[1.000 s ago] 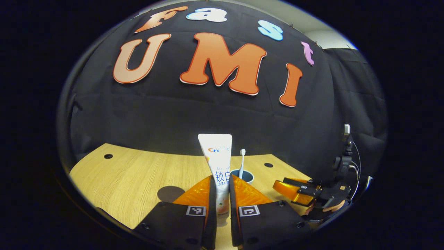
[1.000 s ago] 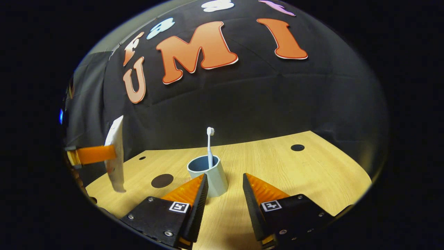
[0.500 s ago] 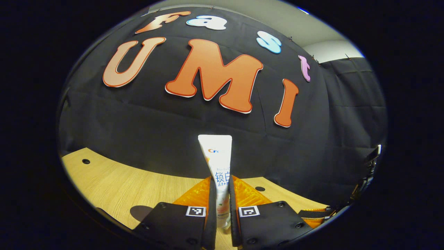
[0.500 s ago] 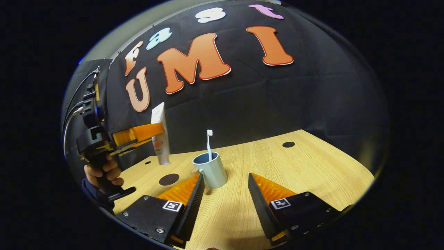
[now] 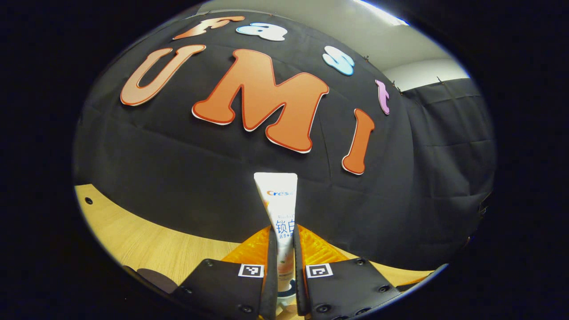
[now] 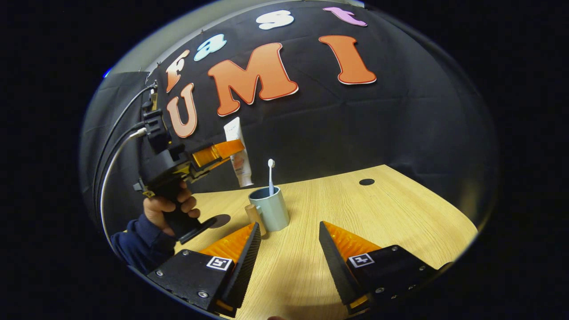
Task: Put the toothbrush and toothpaste on the desktop into the cup, then pick up the cup and place it on the coaster on the desktop.
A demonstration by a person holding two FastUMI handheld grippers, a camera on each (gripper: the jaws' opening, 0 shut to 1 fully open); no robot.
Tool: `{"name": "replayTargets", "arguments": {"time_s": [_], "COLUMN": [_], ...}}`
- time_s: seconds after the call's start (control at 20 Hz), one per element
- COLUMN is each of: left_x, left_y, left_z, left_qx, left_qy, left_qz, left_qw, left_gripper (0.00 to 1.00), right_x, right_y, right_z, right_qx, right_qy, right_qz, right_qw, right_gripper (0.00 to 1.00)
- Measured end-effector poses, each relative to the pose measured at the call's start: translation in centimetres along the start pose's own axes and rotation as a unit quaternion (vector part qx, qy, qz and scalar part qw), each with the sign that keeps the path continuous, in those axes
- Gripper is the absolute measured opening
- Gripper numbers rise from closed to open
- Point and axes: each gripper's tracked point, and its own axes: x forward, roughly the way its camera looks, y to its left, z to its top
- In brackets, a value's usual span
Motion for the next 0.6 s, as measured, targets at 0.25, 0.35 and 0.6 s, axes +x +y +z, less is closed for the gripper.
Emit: {"name": "replayTargets", "arguments": {"time_s": [0.25, 0.35, 0.6], "left_x": [1.5, 1.6, 0.8], "left_y": [0.4, 0.7, 1.2], "left_z": [-4.4, -6.1, -7.6], "left_qx": [0.006, 0.016, 0.029], "left_qy": [0.037, 0.055, 0.084], "left_qz": [0.007, 0.016, 0.025], "left_qw": [0.999, 0.998, 0.996], "left_gripper": [0.2, 0.2, 0.23], "right_x": [0.1, 0.3, 0.2], "right_y": [-0.5, -0.9, -1.4], "right_z": [-0.1, 0.0, 0.9], "right_qx": [-0.006, -0.015, -0.018], "right_qy": [0.0, 0.002, -0.004], "right_qz": [-0.005, -0.01, -0.018], "right_qw": [1.0, 1.0, 1.0], "right_gripper": [0.8, 0.8, 0.8]}}
